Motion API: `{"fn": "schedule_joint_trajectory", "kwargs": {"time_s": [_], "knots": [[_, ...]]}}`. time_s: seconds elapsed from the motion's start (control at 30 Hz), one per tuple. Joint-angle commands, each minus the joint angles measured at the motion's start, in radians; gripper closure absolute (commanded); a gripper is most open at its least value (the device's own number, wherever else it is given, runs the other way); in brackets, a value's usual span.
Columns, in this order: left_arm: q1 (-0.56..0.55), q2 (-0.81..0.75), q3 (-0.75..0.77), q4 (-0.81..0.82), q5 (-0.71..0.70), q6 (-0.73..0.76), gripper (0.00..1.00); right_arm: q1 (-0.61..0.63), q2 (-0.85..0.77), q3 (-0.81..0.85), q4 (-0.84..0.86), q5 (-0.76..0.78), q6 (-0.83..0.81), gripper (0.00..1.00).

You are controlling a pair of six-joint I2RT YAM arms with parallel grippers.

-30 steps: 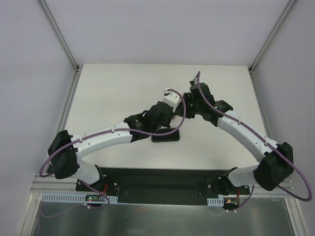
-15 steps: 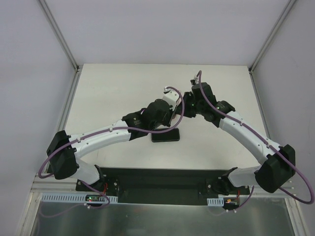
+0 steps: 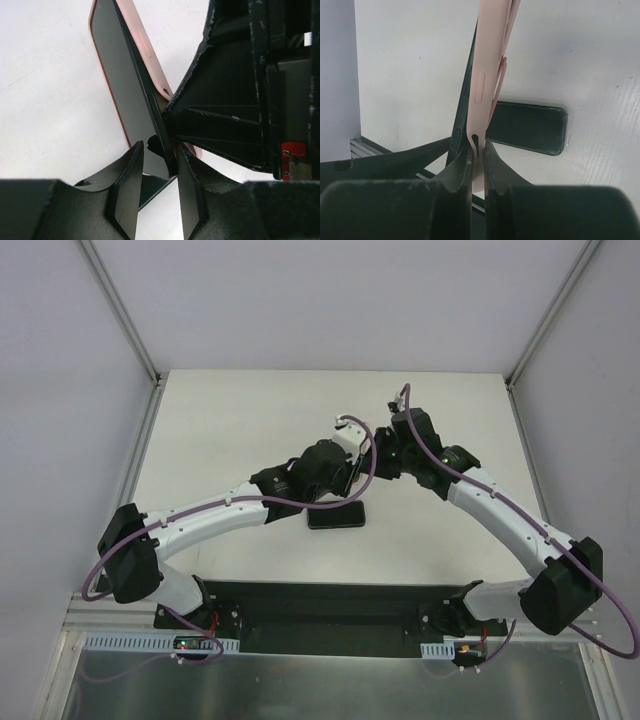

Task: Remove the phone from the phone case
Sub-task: Remove the phone case from the phone.

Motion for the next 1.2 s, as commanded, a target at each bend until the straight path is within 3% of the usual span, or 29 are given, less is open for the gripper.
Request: {"fn": "schedule_joint_trajectory", "kwargs": {"time_s": [0.0, 0.5, 0.8, 0.93, 0.97, 1.17], "knots": [[0.065, 0.048, -0.006, -0.07, -0.091, 0.013, 0.69, 0.031, -0.12, 0.052, 0.074, -0.169, 0.013, 0.99], [0.016, 0.111, 0.057, -0.076, -0.275, 0.153, 0.74, 0.048, -0.086, 0.066, 0.093, -0.206, 0.016, 0.98], [0.014, 0.134, 0.063, -0.084, -0.289, 0.133, 0.69, 0.048, -0.091, 0.066, 0.091, -0.215, 0.011, 0.98], [0.014, 0.123, 0.067, -0.083, -0.264, 0.124, 0.85, 0.051, -0.086, 0.058, 0.09, -0.217, 0.008, 0.99], [0.014, 0.122, 0.07, -0.082, -0.261, 0.12, 0.98, 0.05, -0.086, 0.055, 0.09, -0.219, 0.008, 0.99], [0.022, 0.08, 0.058, -0.082, -0.203, 0.105, 1.0, 0.048, -0.088, 0.04, 0.088, -0.22, -0.001, 0.99]]}}
